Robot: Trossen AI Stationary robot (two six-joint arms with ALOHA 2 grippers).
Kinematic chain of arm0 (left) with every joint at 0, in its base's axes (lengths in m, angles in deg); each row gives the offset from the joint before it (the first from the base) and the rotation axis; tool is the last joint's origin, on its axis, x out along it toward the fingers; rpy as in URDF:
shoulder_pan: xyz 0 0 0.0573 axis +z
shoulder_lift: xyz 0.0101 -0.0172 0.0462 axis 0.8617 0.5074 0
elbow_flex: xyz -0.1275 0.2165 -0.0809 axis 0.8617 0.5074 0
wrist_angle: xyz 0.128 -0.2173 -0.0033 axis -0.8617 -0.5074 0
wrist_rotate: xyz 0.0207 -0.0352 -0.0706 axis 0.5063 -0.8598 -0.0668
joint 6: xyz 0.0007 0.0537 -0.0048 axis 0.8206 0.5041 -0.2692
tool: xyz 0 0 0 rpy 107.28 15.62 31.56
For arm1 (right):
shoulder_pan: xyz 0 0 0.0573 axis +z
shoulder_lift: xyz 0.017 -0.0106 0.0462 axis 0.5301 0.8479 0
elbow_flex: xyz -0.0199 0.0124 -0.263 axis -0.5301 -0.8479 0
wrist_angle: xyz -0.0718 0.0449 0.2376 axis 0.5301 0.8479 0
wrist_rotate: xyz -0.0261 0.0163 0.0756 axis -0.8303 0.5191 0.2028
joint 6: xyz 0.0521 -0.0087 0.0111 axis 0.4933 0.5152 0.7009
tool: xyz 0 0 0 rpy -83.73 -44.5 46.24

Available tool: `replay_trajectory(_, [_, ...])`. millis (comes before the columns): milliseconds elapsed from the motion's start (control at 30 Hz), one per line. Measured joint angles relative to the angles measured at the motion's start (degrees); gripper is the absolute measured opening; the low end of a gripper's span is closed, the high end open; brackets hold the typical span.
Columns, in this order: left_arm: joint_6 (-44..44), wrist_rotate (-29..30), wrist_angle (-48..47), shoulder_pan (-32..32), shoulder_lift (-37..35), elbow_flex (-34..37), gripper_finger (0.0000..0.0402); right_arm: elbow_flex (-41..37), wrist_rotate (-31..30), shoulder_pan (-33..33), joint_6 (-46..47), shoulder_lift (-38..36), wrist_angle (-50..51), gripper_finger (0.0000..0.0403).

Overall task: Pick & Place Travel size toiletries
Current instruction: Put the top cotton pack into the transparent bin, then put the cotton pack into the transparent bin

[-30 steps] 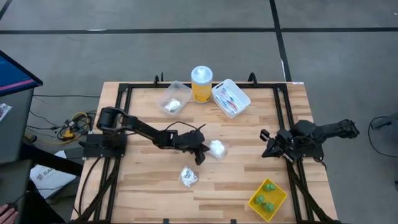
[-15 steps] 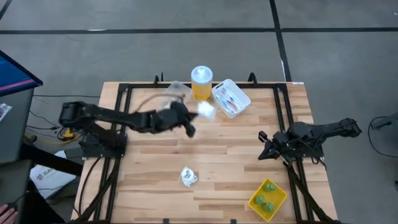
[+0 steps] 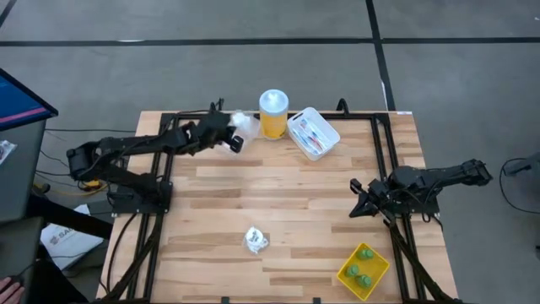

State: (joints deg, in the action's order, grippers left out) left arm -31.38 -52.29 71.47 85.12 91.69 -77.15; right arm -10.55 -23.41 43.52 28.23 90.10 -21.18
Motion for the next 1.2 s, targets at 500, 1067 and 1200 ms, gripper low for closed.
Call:
replay_trajectory(500, [4.10, -4.03, 0.11, 2.63, -0.57, 1.32, 0.0174, 0.00, 0.01, 0.00, 0.04, 0.00, 0.00, 0.0000])
replay_trajectory(1067, [-15.78, -3.66, 0.28, -37.86, -9.68, -0.04, 0.0223, -0.02, 0.20, 0.04, -2.06, 0.04, 0.00, 0.0000])
replay_trajectory(1200, [-18.48, 2.33, 0.27, -47.86, -5.54, -0.04, 0.0209, -0.02, 0.22, 0.04, -1.51, 0.04, 0.00, 0.0000])
